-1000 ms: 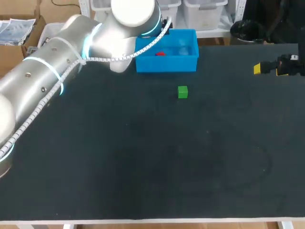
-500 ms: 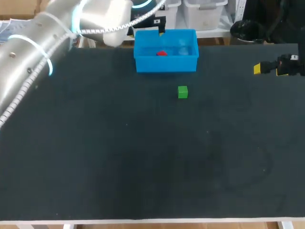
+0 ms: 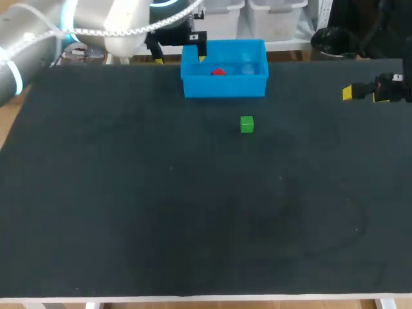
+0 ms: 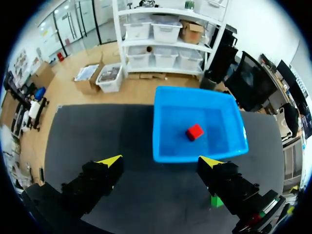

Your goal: Use the left arm to pick the red cube and place it into the blue plastic box first, then use the right arm to grasp the green cube and put it into the same blue plastic box after the first action is fully finished.

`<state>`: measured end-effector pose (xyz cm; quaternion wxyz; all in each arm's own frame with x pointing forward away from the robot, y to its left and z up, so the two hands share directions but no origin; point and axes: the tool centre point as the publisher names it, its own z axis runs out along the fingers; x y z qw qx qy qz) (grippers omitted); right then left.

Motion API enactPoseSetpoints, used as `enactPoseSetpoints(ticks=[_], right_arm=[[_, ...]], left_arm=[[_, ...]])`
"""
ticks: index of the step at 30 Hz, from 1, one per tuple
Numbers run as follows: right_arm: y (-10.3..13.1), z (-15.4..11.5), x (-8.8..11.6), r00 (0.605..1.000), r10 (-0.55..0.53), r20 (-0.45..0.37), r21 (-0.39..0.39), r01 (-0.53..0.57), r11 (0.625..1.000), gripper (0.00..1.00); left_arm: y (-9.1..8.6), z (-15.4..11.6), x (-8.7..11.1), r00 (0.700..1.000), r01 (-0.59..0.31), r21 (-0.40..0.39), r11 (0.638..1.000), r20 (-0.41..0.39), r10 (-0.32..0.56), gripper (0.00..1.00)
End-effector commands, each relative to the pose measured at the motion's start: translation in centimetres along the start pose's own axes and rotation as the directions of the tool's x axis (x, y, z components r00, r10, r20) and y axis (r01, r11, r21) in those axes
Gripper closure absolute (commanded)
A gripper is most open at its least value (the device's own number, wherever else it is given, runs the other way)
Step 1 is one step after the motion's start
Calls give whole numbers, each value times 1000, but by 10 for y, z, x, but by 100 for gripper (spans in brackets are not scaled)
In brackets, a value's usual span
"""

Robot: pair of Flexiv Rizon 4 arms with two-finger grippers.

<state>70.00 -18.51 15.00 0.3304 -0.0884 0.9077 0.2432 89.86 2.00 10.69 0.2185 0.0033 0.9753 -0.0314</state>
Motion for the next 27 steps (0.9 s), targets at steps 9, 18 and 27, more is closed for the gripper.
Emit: enactPoseSetpoints(ticks=[9,18,27], right_arm=[[0,0,0,1000,0,0,0,0,1000,0],[0,0,0,1000,0,0,0,0,1000,0],[0,0,0,1000,0,0,0,0,1000,0]], left_arm=[[20,-37,77,988,-127,253,959,115,101,0],[14,-36,107,966,-257,338,905,118,230,0],[21,-47,126,942,-336,406,850,142,304,0]])
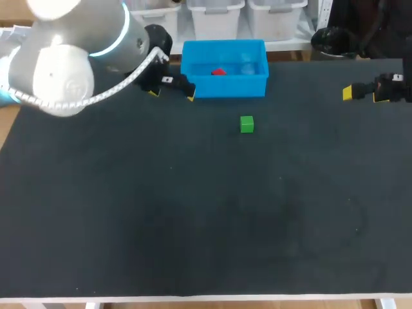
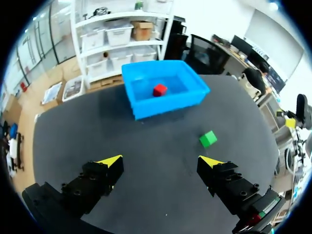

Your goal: Use the left arm to pick the red cube and place it into the blue plastic box first, then use the right arm to grasp the green cube and put it into the same blue plastic box after the first action is fully finished.

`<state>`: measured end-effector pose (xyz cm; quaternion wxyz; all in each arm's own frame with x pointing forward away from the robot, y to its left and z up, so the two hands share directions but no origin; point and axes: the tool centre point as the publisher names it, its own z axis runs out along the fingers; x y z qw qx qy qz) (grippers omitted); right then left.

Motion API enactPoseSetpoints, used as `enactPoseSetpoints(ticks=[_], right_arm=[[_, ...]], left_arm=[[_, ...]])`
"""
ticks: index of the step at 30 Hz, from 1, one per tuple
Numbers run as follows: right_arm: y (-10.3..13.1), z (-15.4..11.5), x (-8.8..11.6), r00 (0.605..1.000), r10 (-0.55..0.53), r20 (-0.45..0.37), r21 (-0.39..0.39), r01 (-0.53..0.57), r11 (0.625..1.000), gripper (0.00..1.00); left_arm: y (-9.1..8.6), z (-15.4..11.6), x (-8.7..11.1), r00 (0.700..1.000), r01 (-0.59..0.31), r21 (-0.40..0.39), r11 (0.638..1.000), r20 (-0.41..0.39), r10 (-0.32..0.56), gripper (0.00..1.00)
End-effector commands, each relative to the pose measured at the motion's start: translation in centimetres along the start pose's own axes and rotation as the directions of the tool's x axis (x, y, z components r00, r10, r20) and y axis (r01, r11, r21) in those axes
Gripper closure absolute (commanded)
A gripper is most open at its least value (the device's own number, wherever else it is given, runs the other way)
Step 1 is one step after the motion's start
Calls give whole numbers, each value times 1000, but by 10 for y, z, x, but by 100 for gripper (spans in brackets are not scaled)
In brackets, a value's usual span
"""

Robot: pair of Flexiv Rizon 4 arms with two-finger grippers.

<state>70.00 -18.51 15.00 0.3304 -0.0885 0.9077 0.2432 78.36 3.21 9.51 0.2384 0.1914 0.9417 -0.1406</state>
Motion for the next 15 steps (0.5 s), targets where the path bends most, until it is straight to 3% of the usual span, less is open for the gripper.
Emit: enactPoseSetpoints(ticks=[1,15], right_arm=[[0,0,0,1000,0,0,0,0,1000,0],[0,0,0,1000,0,0,0,0,1000,0]], left_arm=[[0,-13,21,999,-31,147,989,48,24,0],[-9,-14,39,992,-129,194,972,36,124,0]])
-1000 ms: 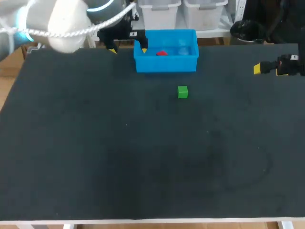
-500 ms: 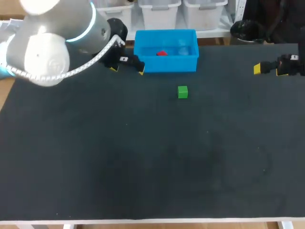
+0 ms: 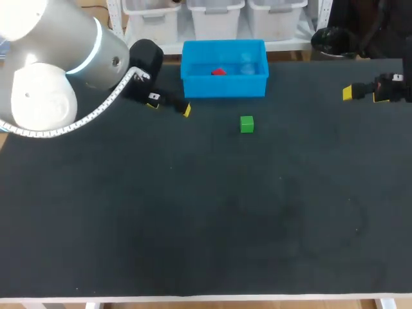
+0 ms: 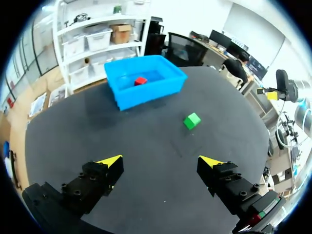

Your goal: Use the left arm to pick the red cube and place it into the blue plastic box first, then use the right arm to grasp the green cube and put it into the same blue plastic box after the first action is fully finished.

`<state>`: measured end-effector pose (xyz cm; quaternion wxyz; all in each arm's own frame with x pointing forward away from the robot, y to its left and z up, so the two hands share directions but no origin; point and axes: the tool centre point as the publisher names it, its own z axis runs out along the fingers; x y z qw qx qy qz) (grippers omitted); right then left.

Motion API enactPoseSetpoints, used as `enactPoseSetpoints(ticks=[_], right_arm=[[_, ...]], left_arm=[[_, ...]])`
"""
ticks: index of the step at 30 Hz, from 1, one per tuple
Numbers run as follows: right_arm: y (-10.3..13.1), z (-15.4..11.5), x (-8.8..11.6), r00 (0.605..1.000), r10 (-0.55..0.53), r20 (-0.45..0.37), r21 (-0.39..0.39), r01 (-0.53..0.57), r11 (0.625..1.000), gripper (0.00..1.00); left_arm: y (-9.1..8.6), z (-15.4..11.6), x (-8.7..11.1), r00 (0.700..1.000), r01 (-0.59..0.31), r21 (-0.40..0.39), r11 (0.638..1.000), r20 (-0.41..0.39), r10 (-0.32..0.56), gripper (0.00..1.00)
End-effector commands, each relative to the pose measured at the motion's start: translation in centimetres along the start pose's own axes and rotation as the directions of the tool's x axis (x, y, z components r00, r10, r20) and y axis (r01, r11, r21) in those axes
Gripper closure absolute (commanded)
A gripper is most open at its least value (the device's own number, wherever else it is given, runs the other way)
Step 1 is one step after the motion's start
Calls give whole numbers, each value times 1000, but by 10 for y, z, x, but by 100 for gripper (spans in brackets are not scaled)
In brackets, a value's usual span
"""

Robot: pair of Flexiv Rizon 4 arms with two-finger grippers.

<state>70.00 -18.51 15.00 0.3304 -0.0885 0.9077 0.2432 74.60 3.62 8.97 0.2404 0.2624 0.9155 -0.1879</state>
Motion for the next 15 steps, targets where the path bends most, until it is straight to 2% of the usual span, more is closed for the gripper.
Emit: enactPoseSetpoints(ticks=[1,15], right_arm=[[0,0,0,1000,0,0,0,0,1000,0],[0,0,0,1000,0,0,0,0,1000,0]], left_arm=[[1,-3,6,1000,-6,67,998,14,5,0],[-2,-3,13,999,-40,61,997,20,39,0]])
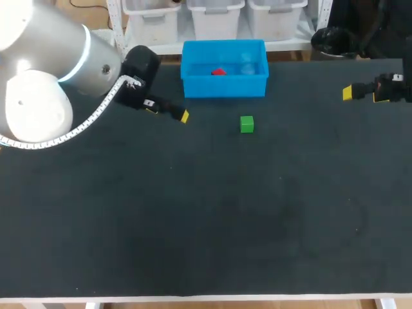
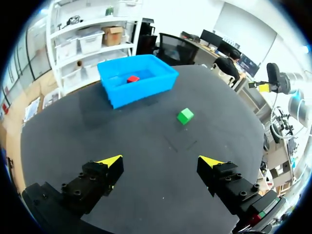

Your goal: Use the left arm to pick the red cube and place it into the blue plastic box first, then use the right arm to grasp the green cube and put it into the same blue plastic box after the first action is fully finished.

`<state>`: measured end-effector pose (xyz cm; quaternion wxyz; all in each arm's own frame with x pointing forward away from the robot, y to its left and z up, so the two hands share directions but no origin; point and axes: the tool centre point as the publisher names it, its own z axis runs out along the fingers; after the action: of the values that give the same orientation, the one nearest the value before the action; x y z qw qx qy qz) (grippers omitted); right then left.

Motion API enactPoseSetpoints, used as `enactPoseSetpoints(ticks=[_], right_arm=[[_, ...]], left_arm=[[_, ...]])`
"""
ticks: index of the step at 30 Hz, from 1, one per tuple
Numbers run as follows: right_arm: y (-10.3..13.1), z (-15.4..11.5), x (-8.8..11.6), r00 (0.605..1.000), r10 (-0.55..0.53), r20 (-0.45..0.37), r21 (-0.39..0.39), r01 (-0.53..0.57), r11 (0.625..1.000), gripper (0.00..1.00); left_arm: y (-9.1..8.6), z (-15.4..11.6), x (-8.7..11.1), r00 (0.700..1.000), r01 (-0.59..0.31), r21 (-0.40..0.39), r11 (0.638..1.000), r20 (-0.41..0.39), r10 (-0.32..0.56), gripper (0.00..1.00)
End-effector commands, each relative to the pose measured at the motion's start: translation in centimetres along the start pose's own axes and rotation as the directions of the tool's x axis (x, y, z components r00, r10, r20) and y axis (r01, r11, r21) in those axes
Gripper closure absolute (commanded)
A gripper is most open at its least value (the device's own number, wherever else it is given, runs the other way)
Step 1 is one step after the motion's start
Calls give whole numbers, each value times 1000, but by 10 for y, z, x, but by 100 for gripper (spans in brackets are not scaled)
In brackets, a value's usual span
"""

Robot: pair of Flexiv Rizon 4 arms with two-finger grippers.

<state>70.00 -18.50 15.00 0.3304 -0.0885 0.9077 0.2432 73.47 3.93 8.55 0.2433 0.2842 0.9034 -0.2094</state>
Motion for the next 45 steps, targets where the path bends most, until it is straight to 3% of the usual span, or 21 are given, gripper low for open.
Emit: enactPoseSetpoints(ticks=[1,12,19,27,31,36,45], right_arm=[[0,0,0,1000,0,0,0,0,1000,0],[0,0,0,1000,0,0,0,0,1000,0],[28,36,-22,994,-53,-98,-54,48,997,0],[40,66,-41,963,-2,-268,-54,-13,998,0],[42,78,-43,937,16,-348,-31,-29,999,0],[40,97,-39,889,48,-455,67,-20,998,0],[52,130,-27,846,68,-528,124,-2,992,0]], left_arm=[[1,-1,2,1000,-2,9,1000,5,2,0],[1,-1,2,1000,-2,9,1000,5,2,0],[1,-1,2,1000,-2,9,1000,5,2,0],[1,-1,2,1000,-2,9,1000,5,2,0],[1,-1,2,1000,-2,9,1000,5,2,0],[1,-1,2,1000,-2,9,1000,5,2,0],[1,-1,2,1000,-2,9,1000,5,2,0]])
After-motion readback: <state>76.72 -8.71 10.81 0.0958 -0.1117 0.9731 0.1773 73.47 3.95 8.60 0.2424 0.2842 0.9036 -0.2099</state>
